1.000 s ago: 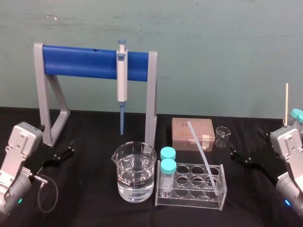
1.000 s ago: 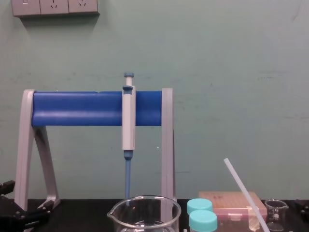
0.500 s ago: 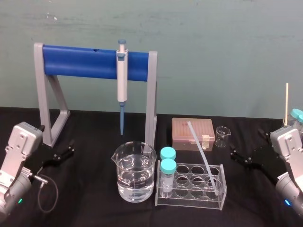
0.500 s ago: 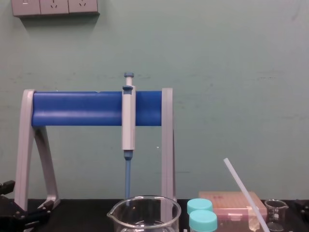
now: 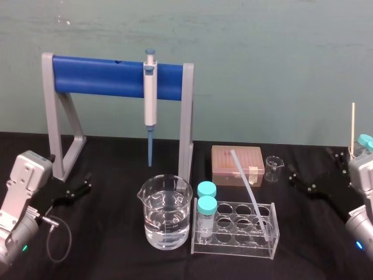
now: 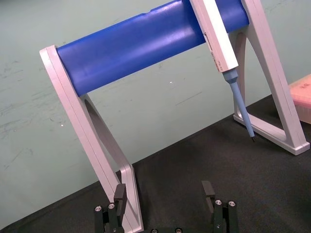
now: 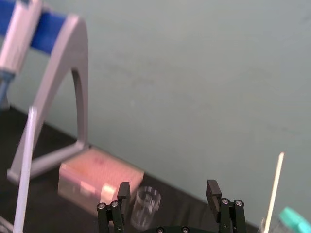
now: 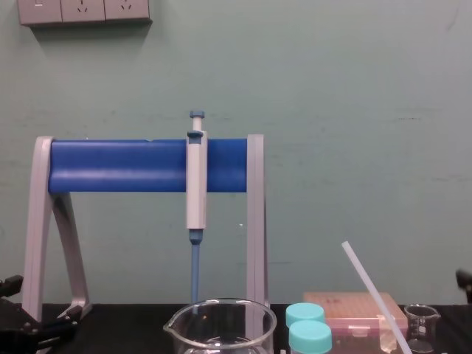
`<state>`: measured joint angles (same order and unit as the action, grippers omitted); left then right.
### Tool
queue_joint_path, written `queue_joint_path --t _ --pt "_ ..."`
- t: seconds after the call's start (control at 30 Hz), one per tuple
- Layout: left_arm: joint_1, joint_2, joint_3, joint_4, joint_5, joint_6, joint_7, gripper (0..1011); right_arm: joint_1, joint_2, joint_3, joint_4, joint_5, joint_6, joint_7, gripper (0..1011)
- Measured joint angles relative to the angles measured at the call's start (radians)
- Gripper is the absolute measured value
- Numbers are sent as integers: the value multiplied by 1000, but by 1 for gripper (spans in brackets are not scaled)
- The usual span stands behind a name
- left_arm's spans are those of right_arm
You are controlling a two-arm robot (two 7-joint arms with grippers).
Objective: Pick up the stirring rod with one hand, then place it down.
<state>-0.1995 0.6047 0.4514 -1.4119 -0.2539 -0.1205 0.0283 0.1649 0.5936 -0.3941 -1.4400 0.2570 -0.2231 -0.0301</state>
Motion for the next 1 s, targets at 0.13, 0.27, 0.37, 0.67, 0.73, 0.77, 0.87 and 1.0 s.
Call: queue_joint_path --t 0.13,0.27,0.37,0.67,0.73,0.77,0.87,1.0 --pt "0 0 0 0 0 0 0 1000 -15 -4 26 -24 5 -63 1 1004" --pt "0 0 0 0 0 0 0 1000 -22 -4 34 -43 15 -113 34 1004" --pt "0 0 0 0 0 0 0 1000 -23 -1 28 -55 27 -146 87 1004" --pt "0 0 0 0 0 0 0 1000 7 -16 -16 -47 97 -182 270 1004" --pt "0 0 0 0 0 0 0 1000 15 -22 -23 -41 114 -177 299 1004" --pt "0 0 0 0 0 0 0 1000 20 -25 -26 -37 122 -173 313 1004" --pt "0 0 0 0 0 0 0 1000 36 -37 -37 -19 146 -160 362 1004" --pt "0 0 0 0 0 0 0 1000 59 -59 -44 9 178 -134 417 1004"
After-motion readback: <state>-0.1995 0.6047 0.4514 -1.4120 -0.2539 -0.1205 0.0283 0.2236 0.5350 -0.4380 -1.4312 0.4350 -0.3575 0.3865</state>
